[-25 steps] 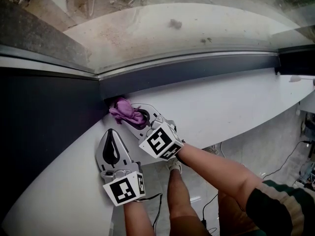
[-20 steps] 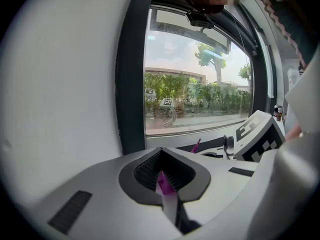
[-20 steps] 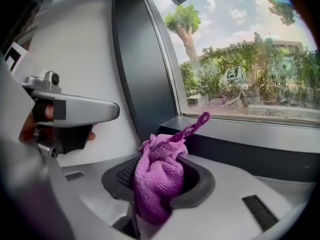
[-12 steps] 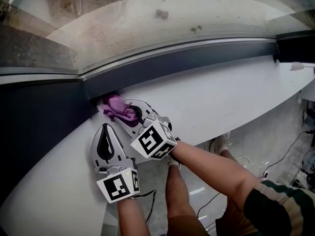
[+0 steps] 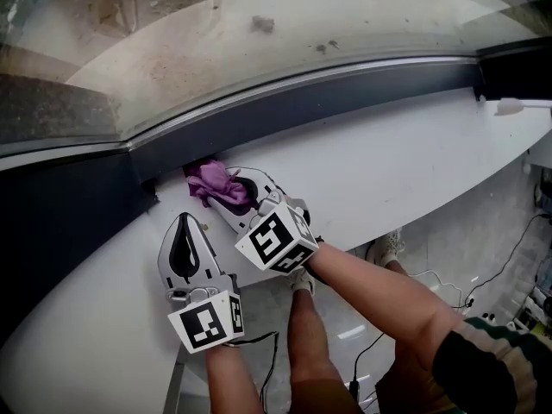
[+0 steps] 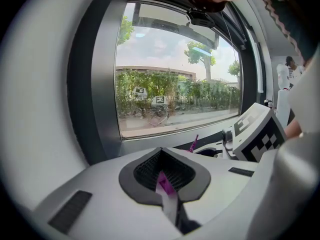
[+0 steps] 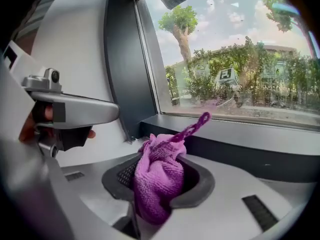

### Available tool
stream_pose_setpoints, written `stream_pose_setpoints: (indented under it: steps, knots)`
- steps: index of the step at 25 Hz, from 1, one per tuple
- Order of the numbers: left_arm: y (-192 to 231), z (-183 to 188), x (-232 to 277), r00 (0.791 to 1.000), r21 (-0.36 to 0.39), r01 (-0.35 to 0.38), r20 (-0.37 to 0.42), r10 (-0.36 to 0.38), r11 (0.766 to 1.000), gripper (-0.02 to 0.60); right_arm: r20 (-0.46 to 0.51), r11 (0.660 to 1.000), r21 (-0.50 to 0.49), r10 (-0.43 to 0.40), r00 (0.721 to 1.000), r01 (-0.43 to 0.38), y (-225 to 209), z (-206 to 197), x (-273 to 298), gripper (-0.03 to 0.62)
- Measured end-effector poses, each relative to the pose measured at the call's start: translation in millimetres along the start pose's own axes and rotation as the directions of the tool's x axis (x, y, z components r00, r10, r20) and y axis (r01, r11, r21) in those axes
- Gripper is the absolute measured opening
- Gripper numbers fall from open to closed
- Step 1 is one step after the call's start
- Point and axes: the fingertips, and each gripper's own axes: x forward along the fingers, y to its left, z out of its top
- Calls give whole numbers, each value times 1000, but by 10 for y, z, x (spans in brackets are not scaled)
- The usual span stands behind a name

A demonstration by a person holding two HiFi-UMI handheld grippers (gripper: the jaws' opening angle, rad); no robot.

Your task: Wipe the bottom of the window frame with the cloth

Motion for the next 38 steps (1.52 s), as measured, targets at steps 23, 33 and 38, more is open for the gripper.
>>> stream_pose_setpoints:
  steps: [23,33,38]
  knots:
    - [-922,243,304,995,-20,103,-1,-103,994,5,-37,997,-1,-77,996,77,-772,-256,-768,153]
    - [-1292,334,399,989,-4,150,-16,-150,989,5,-55,993,8,-118,991,119,-1061,-335,-1087,153]
    - [-1623,443,471,986,12,168,-11,-168,986,5,-63,991,20,-131,989,132,-1275,-450,-1364,153]
